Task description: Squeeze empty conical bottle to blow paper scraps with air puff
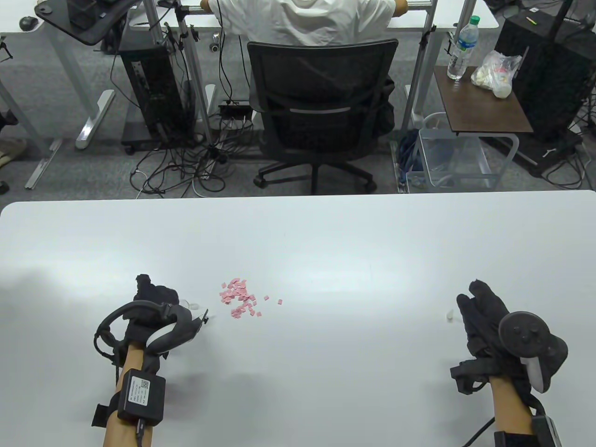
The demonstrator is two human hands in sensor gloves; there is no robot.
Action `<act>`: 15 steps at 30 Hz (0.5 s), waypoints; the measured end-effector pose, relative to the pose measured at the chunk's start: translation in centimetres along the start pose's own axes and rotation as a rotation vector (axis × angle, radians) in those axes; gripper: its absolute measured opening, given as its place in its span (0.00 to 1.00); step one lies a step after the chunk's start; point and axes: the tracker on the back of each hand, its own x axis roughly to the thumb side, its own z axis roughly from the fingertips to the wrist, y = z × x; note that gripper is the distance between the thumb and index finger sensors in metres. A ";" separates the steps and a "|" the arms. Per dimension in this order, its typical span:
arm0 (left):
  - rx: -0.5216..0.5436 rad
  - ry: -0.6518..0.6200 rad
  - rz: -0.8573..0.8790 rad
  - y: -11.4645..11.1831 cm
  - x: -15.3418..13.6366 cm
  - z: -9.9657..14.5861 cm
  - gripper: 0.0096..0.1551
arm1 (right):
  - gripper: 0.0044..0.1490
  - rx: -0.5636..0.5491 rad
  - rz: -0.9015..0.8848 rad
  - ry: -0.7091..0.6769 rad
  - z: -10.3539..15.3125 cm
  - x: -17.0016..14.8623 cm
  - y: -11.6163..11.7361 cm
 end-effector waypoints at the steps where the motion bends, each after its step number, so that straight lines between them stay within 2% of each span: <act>1: 0.000 -0.009 -0.007 0.0 0.0 0.1 0.38 | 0.39 0.000 -0.002 0.003 0.0 0.0 0.0; 4: 0.007 0.008 -0.005 0.2 0.2 0.2 0.43 | 0.39 0.003 -0.010 0.012 0.0 -0.2 -0.1; 6: 0.009 -0.010 0.010 0.4 0.3 0.2 0.39 | 0.39 0.004 -0.011 0.014 0.0 -0.2 -0.2; 7: 0.042 -0.025 0.027 0.5 0.4 0.3 0.37 | 0.39 0.004 -0.011 0.015 0.0 -0.2 -0.2; 9: -0.019 -0.013 0.044 0.6 0.4 0.2 0.38 | 0.39 0.002 -0.011 0.014 0.0 -0.2 -0.2; 12: 0.074 0.022 0.048 0.8 0.1 0.4 0.44 | 0.39 0.003 -0.015 0.016 0.0 -0.2 -0.2; 15: 0.009 0.043 -0.008 0.7 0.2 0.1 0.44 | 0.39 0.004 -0.012 0.017 0.0 -0.2 -0.2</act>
